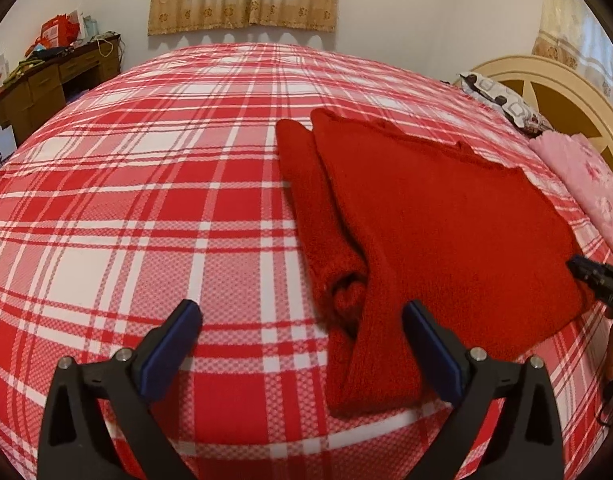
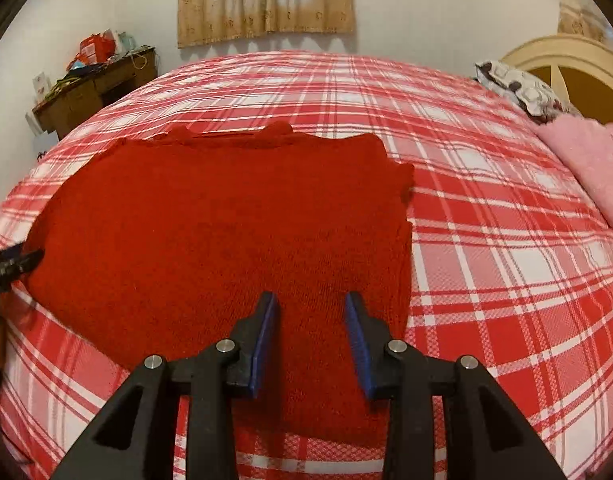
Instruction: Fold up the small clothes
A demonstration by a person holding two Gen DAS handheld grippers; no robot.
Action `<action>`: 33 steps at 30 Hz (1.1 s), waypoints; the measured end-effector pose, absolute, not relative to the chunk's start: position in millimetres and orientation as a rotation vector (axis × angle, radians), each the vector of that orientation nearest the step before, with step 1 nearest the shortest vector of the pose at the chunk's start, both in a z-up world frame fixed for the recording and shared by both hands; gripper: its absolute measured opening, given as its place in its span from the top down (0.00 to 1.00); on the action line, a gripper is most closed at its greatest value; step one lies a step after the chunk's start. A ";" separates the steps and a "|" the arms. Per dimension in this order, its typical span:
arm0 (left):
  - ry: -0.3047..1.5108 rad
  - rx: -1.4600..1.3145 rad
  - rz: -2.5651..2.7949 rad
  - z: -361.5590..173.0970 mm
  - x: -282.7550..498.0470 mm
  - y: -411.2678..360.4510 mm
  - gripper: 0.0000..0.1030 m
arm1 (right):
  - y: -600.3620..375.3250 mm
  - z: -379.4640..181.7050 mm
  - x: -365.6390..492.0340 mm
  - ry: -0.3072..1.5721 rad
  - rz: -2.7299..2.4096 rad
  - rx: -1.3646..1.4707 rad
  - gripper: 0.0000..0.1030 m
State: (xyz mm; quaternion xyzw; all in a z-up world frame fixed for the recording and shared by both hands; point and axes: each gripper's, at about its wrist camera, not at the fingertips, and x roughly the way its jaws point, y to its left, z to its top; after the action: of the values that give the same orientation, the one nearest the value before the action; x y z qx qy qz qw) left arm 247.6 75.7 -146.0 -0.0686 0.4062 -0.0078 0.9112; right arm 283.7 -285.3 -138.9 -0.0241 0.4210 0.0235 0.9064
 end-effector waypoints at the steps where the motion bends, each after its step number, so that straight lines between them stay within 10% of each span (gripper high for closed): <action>1: 0.838 -0.136 -0.013 -146.2 246.4 74.8 0.00 | -283.2 -136.2 283.2 0.870 0.036 -0.056 0.64; 6: 0.831 -0.129 -0.005 -146.6 241.1 74.7 0.00 | -267.3 -139.6 274.6 0.878 0.026 -0.123 0.48; 33: 0.857 -0.139 -0.042 -138.6 215.4 97.6 0.00 | -173.4 -136.7 231.8 0.803 0.140 -0.306 0.46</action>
State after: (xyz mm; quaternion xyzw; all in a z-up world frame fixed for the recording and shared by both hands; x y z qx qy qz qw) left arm 215.4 97.6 -138.6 -0.0675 0.4152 -0.0201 0.9070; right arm 231.8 -173.4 -136.7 -0.1482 0.3889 0.0680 0.9067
